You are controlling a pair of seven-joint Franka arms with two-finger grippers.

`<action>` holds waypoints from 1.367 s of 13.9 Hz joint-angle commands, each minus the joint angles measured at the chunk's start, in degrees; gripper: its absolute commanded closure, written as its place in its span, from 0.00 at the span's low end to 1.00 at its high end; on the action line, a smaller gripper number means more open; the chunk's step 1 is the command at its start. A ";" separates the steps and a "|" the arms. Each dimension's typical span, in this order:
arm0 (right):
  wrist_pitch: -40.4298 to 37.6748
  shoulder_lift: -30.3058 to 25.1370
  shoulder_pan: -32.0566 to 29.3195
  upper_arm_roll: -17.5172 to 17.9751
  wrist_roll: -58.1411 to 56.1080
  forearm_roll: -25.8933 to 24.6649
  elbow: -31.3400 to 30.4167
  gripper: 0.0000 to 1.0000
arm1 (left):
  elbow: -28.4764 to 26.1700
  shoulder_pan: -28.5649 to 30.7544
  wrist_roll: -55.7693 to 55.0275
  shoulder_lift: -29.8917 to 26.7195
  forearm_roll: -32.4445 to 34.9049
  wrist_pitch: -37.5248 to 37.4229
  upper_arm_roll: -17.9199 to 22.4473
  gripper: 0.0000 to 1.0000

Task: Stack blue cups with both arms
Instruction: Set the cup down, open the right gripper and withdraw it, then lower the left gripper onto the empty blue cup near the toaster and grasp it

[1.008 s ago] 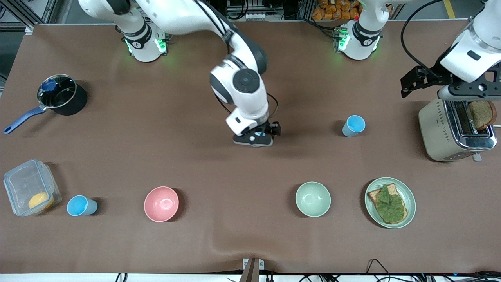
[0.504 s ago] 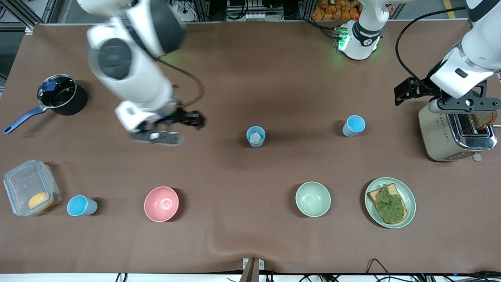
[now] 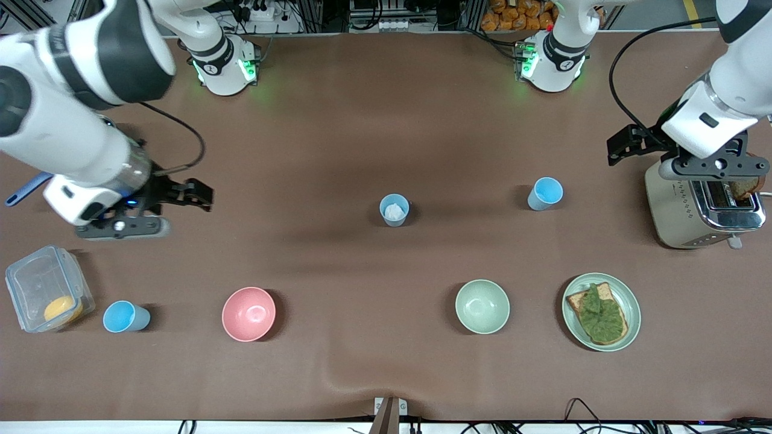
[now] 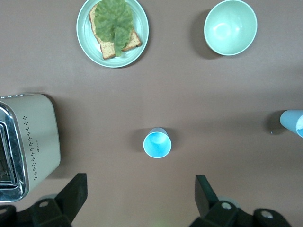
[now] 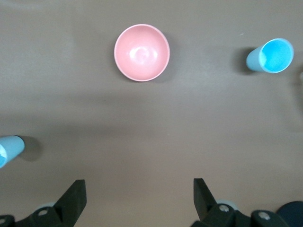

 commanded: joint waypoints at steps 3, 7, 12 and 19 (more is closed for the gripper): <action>-0.18 -2.16 -2.45 1.16 -3.83 -0.52 -2.53 0.00 | 0.55 -0.70 -0.83 2.27 1.11 0.97 -0.37 0.00; -0.45 -2.33 -3.15 1.16 -3.66 -0.25 -2.52 0.00 | -4.25 -0.71 -0.83 4.92 1.90 12.80 -0.55 0.00; -3.16 -3.65 -7.63 1.25 -3.74 0.19 -2.61 0.00 | -19.90 -1.58 -0.31 7.20 2.25 31.71 -0.46 0.00; -5.28 -5.24 -11.24 1.25 -7.00 0.71 -2.53 0.00 | -23.70 -5.54 -0.48 7.65 2.17 31.92 -0.37 0.00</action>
